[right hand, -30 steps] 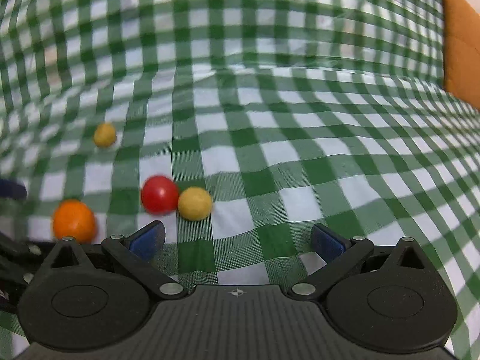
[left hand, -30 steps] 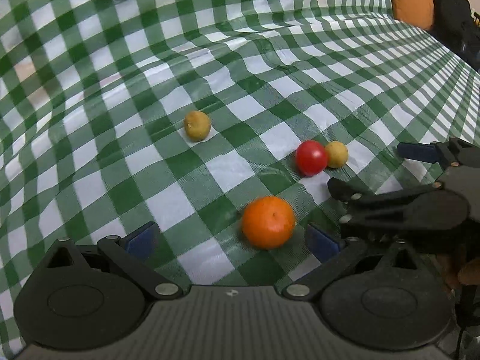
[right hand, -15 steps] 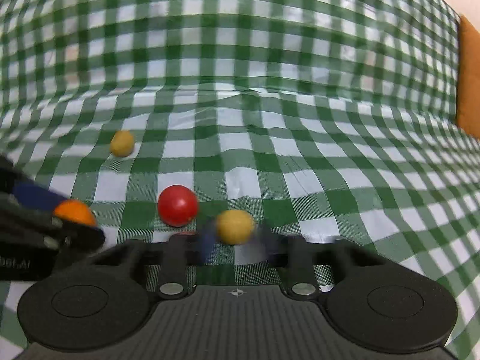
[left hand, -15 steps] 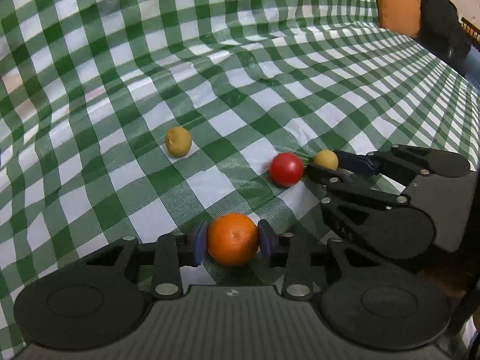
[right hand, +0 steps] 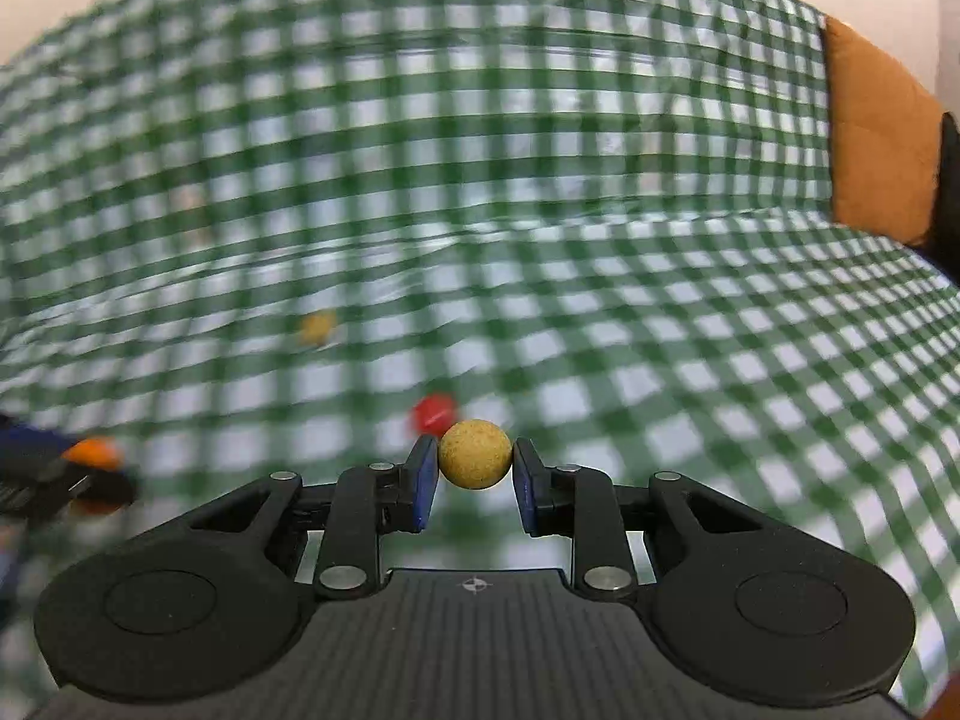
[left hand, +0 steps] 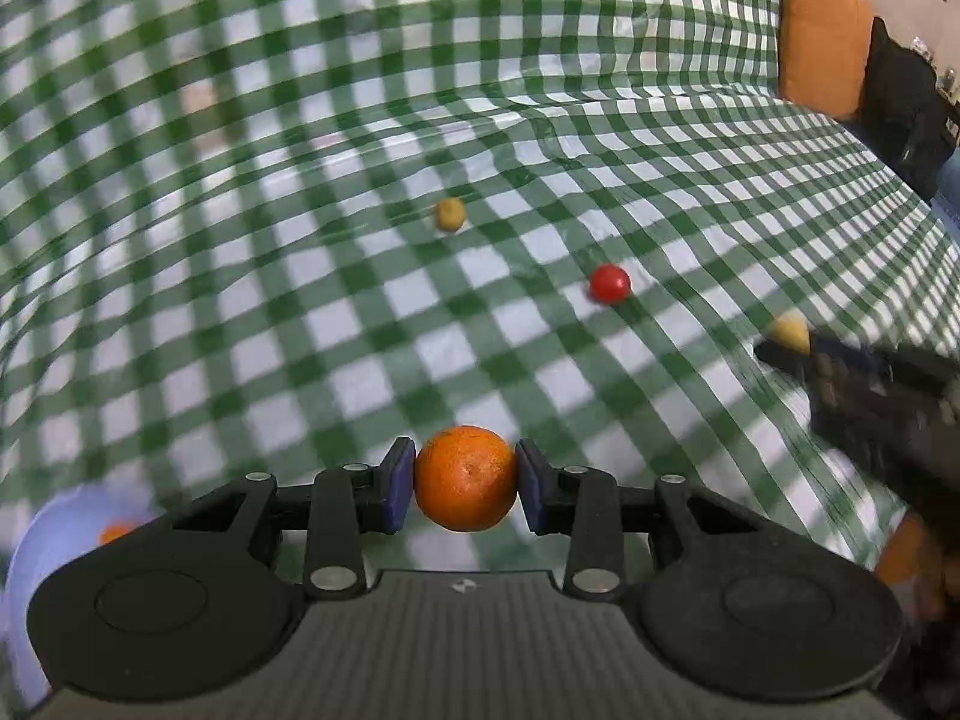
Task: Organize fruits
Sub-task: 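Grasp an orange with the left gripper while the right gripper grasps a yellow fruit, then carry the held orange and yellow fruit in both grippers toward the plate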
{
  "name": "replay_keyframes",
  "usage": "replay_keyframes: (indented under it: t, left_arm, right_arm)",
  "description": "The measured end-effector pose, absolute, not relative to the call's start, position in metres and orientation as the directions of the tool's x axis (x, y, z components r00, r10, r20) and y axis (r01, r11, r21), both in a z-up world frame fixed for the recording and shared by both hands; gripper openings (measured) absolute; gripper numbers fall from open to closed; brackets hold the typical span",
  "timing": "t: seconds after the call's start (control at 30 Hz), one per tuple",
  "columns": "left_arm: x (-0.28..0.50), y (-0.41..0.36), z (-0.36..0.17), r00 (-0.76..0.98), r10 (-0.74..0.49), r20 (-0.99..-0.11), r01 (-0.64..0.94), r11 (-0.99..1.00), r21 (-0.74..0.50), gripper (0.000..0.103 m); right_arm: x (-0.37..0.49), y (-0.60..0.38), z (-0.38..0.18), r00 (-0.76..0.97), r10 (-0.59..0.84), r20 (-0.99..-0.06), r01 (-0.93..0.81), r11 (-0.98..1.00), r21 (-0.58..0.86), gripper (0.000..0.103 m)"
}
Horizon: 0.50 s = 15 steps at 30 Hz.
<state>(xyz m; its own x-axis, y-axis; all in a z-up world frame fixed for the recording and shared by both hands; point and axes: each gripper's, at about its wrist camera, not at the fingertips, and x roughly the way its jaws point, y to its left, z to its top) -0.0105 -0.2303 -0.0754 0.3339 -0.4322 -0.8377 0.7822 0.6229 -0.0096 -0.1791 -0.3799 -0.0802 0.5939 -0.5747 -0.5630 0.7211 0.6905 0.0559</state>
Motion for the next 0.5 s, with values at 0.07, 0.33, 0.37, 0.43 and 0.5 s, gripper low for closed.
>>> replay_keyframes:
  t: [0.07,0.33,0.37,0.43,0.5]
  left_arm:
    - [-0.024,-0.207,-0.062,0.334,-0.429,-0.839,0.773,0.634,-0.016,0.04]
    - [-0.08,-0.108,-0.017,0.379,-0.418,-0.826,0.736,0.677,-0.005,0.04]
    - [-0.085,-0.095,-0.012,0.387,-0.415,-0.824,0.725,0.689,-0.007,0.04]
    - [-0.095,-0.074,-0.003,0.407,-0.411,-0.816,0.709,0.705,-0.002,0.04]
    - [-0.106,-0.054,0.007,0.435,-0.41,-0.802,0.692,0.722,0.006,0.04]
  right_arm:
    - [-0.203,-0.345,-0.068,0.625,-0.511,-0.589,0.674,0.735,0.077,0.028]
    - [-0.237,-0.21,-0.038,0.73,-0.348,-0.589,0.514,0.847,0.135,0.028]
    - [-0.236,-0.196,-0.036,0.735,-0.344,-0.584,0.499,0.858,0.122,0.028]
    - [-0.236,-0.173,-0.03,0.749,-0.335,-0.571,0.473,0.874,0.109,0.028]
    - [-0.237,-0.156,-0.023,0.764,-0.32,-0.561,0.447,0.889,0.103,0.028]
